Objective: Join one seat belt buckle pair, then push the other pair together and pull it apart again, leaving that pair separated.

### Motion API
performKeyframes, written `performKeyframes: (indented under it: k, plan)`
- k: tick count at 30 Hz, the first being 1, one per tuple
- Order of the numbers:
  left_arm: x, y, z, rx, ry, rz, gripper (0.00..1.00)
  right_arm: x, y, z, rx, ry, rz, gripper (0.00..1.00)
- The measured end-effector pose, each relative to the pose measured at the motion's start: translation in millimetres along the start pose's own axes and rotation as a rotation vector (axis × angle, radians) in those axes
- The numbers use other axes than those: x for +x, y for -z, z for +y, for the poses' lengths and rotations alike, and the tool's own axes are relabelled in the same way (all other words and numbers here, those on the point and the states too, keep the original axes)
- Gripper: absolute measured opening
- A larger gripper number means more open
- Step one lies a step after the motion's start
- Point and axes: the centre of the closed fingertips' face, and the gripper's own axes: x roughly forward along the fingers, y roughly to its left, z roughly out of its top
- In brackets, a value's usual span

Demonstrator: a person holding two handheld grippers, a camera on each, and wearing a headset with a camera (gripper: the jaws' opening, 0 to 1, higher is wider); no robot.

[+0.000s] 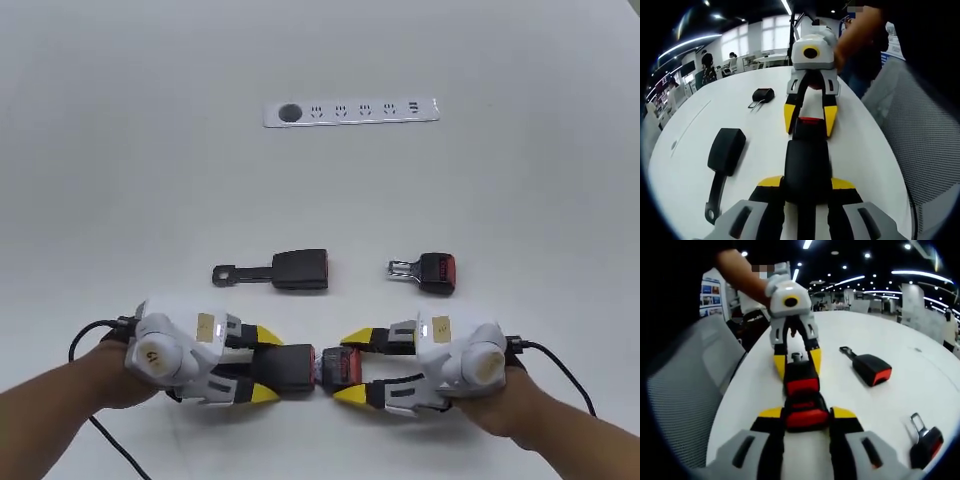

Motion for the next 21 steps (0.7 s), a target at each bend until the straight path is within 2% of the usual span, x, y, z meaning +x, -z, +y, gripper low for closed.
performKeyframes:
  k: [5, 7, 9, 14, 16, 17, 18, 19, 20, 21]
  plan:
    - [0.4, 0.2, 0.3, 0.000, -0.003, 0.009, 0.34, 0.1, -0.3, 0.5, 0.001, 0.002, 0.009, 0.34]
    - [0.8, -0.1, 0.1, 0.013, 0.001, 0.022, 0.34, 0.5, -0.1, 2.1, -0.032, 0.007, 0.028, 0.35]
    - [1.2, -0.6, 0.0, 0.014, 0.002, 0.030, 0.34, 0.3, -0.1, 1.9, -0.034, 0.009, 0.039, 0.36]
    - [2.0, -2.4, -1.3, -0.002, -0.008, 0.049, 0.35, 1.3, 1.5, 2.9, -0.070, 0.011, 0.079, 0.37]
    - [1.7, -3.2, -2.2, -0.061, -0.007, 0.051, 0.38, 0.7, 0.5, 2.2, -0.074, 0.017, 0.093, 0.37]
    - [0.9, -4.7, -2.0, -0.059, -0.009, 0.053, 0.40, 0.6, -1.5, 1.8, -0.053, 0.025, 0.093, 0.38]
    - [-0.2, -5.2, -3.6, -0.069, -0.006, 0.051, 0.42, 0.5, -7.4, 2.0, -0.021, 0.030, 0.066, 0.41]
    - [-1.3, -7.2, -3.5, -0.085, -0.009, 0.038, 0.45, 0.2, -11.2, 0.0, -0.015, 0.042, 0.047, 0.48]
    - [-3.1, -7.5, -2.5, -0.135, -0.020, 0.033, 0.49, 0.1, -13.3, -2.1, 0.017, 0.057, 0.035, 0.55]
    - [-4.3, -5.7, -1.3, -0.169, -0.029, 0.045, 0.56, -0.5, -11.4, -3.5, 0.045, 0.066, 0.048, 0.61]
